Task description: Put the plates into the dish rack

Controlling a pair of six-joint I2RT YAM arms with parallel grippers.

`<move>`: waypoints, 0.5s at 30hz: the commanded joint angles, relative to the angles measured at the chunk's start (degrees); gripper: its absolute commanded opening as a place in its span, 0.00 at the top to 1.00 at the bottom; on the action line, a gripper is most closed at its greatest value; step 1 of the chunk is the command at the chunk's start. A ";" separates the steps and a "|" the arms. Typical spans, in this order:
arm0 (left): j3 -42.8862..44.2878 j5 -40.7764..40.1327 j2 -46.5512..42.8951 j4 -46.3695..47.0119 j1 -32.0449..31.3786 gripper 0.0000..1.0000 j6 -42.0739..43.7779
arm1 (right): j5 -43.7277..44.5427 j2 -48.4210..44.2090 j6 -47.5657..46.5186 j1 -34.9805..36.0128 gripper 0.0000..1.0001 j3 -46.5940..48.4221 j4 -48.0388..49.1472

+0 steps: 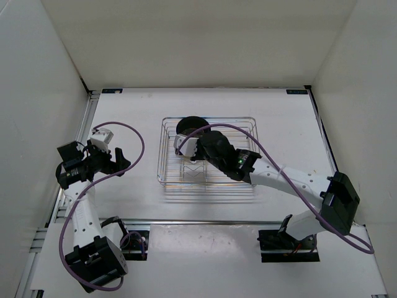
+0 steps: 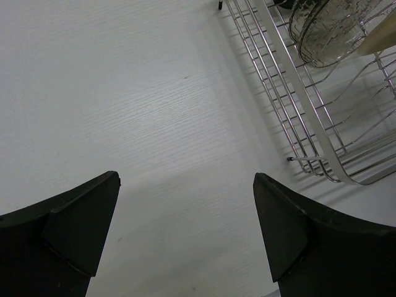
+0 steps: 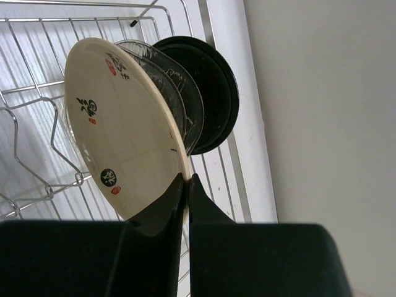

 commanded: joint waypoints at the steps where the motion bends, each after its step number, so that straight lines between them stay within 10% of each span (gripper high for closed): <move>1: 2.04 1.59 -0.20 -0.02 0.44 0.00 -0.11 | -0.27 -2.30 0.91 0.28 1.00 0.55 3.65; 15: 2.04 1.59 -0.73 -0.02 0.44 0.00 -0.11 | -5.01 -1.77 4.95 0.81 1.00 -3.66 3.65</move>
